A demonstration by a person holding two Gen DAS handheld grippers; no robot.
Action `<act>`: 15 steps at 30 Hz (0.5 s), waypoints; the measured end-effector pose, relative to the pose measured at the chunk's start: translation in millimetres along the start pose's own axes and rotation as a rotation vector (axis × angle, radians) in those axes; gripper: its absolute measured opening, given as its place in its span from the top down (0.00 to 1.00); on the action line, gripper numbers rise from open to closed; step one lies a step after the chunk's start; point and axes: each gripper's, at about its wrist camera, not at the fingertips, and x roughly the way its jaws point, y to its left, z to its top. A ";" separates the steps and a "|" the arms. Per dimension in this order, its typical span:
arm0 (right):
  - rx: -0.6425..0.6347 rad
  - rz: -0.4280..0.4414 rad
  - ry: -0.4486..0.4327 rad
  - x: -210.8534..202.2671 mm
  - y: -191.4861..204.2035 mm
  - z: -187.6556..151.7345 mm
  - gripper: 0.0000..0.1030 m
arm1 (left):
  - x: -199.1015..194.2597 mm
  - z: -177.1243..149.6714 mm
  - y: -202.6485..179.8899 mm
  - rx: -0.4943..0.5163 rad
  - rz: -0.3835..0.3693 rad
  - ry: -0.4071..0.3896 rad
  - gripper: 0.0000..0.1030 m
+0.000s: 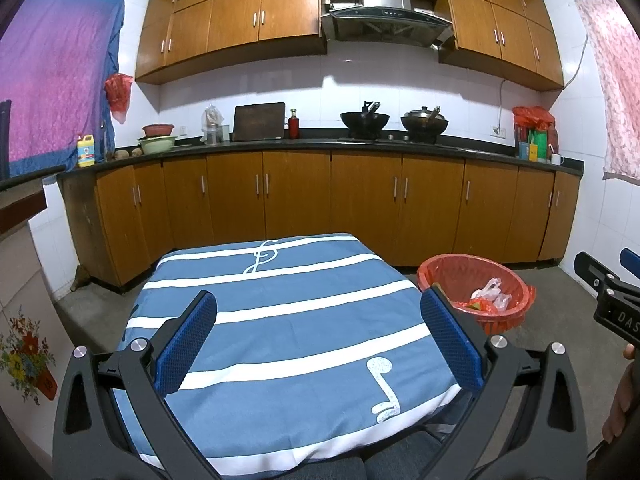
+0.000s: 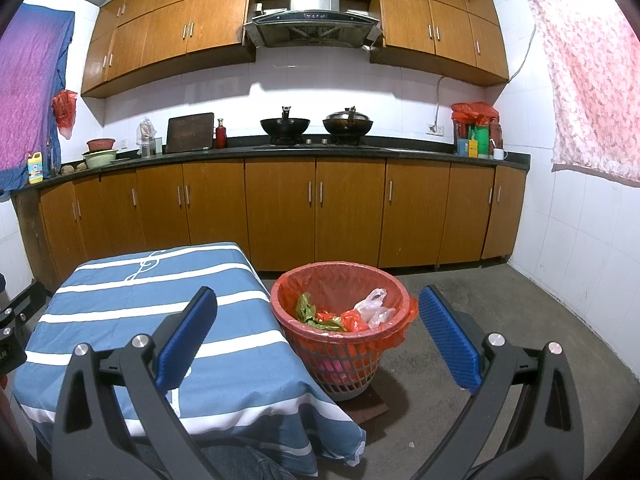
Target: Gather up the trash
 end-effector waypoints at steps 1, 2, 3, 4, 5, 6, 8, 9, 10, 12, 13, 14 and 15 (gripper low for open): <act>0.000 0.000 0.000 0.0 0.1 0.1 0.04 | 0.0 0.1 0.0 0.000 0.001 -0.001 0.02; 0.000 0.000 0.000 0.0 0.1 0.2 0.04 | 0.0 0.0 0.2 0.000 -0.001 0.000 0.02; 0.000 0.001 0.000 -0.7 -0.3 -0.2 0.04 | 0.0 0.1 0.0 -0.001 -0.001 0.000 0.02; 0.000 0.000 0.000 -0.5 -0.2 0.0 0.04 | 0.3 -0.3 0.0 -0.001 0.000 0.001 0.02; 0.000 0.000 0.000 -0.7 -0.3 -0.1 0.04 | 0.3 -0.4 0.1 0.000 0.000 0.001 0.02; 0.001 0.000 0.000 -0.4 -0.1 0.2 0.04 | 0.3 -0.9 0.2 0.000 0.000 0.001 0.02; 0.001 0.000 0.000 -0.2 0.1 0.5 0.04 | 0.7 -1.1 0.2 0.000 -0.001 0.002 0.02; 0.001 0.000 0.000 -0.3 0.0 0.6 0.04 | 0.6 -1.4 0.1 0.000 -0.002 0.002 0.02; 0.001 0.000 -0.001 -0.3 0.0 0.7 0.04 | 0.7 -0.8 -0.1 0.000 -0.001 0.001 0.02; 0.001 0.000 0.000 -0.6 -0.2 0.5 0.04 | 1.6 -2.4 0.3 0.002 -0.004 0.003 0.02; 0.001 0.000 0.000 -0.3 -0.2 0.8 0.04 | 1.3 -3.1 0.2 0.003 -0.005 0.003 0.02; 0.001 0.000 0.000 -0.9 -0.6 0.4 0.04 | 1.2 -4.0 0.4 0.004 -0.006 0.003 0.02; 0.001 0.000 0.000 -0.4 -0.3 0.9 0.04 | 1.6 -3.9 0.5 0.003 -0.007 0.004 0.02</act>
